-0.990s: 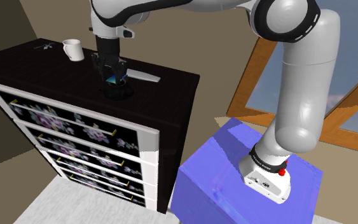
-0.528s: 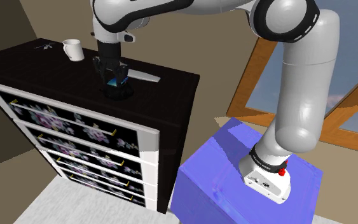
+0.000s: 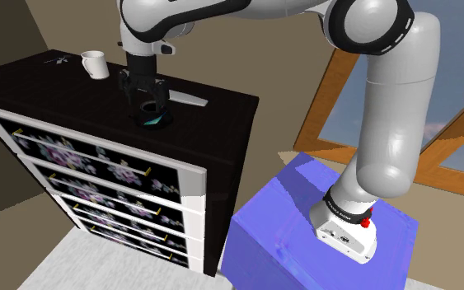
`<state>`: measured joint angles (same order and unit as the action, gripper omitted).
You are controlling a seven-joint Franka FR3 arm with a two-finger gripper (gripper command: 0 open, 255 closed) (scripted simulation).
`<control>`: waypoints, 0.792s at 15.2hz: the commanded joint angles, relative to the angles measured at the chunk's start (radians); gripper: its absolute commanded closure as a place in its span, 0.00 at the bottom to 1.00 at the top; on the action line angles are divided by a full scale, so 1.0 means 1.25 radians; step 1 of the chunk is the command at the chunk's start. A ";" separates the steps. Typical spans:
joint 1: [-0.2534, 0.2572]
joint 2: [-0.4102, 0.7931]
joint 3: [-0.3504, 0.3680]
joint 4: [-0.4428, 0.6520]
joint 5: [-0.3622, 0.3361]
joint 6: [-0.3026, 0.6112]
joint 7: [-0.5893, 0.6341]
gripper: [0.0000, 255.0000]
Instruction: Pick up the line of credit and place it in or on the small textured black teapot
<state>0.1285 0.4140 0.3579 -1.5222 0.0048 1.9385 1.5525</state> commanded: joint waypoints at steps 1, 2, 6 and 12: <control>-0.002 -0.005 0.000 0.019 0.002 -0.024 -0.001 0.00; -0.003 -0.010 0.001 0.040 0.003 -0.049 -0.002 0.00; -0.005 -0.014 0.001 0.081 0.004 -0.095 -0.002 0.00; -0.005 -0.014 0.001 0.081 0.004 -0.095 -0.002 0.00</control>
